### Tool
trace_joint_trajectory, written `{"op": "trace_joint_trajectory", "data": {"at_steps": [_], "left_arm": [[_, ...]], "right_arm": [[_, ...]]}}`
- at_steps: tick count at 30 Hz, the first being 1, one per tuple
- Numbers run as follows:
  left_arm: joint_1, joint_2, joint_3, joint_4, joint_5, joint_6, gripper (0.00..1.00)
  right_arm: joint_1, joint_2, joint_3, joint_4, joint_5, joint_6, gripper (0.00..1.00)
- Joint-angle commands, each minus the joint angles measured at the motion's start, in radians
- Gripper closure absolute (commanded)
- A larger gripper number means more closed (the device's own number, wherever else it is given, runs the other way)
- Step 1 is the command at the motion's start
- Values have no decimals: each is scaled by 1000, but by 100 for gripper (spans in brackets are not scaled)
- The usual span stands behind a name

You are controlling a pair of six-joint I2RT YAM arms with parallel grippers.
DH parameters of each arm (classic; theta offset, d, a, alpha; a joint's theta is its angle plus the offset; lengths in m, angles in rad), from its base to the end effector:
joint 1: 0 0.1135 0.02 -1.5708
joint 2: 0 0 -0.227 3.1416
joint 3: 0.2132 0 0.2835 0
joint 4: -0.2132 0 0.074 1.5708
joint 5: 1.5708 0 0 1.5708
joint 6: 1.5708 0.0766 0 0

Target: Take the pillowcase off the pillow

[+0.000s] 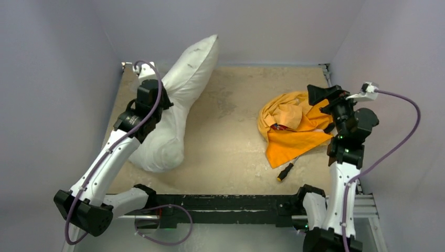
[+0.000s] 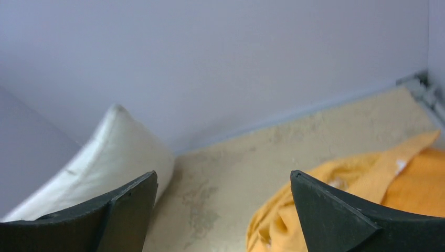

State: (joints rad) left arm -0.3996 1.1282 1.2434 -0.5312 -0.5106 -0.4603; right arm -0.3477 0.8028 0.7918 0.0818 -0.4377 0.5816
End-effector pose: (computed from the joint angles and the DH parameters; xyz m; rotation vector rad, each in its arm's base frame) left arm 0.3093 -0.0900 0.3532 -0.3814 1.8936 -0.0653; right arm 0.2772 -0.0659 0.3439 0.3489 1.4882 0.5146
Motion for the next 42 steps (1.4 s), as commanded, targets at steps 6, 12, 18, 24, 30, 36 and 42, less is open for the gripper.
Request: {"op": "trace_joint_trajectory", "data": {"at_steps": [6, 12, 18, 24, 30, 36, 42], "left_arm": [[-182, 24, -304, 100, 123, -188, 100], [-184, 128, -335, 254, 259, -260, 99], [-185, 272, -141, 252, 356, -266, 68], [-160, 138, -20, 126, 308, -188, 9], [-69, -116, -34, -33, 206, -86, 3], [-68, -376, -66, -198, -7, 22, 2], [-68, -615, -96, -299, -161, 71, 1]], "right_arm": [[1, -190, 148, -132, 53, -64, 1], [1, -316, 226, -206, 92, -90, 1], [22, -353, 374, -265, 186, -137, 1], [123, -384, 377, -317, 364, -161, 1], [207, -483, 340, -321, 564, -160, 1], [216, -516, 340, -312, 547, -175, 1], [217, -533, 331, -304, 496, -190, 1]]}}
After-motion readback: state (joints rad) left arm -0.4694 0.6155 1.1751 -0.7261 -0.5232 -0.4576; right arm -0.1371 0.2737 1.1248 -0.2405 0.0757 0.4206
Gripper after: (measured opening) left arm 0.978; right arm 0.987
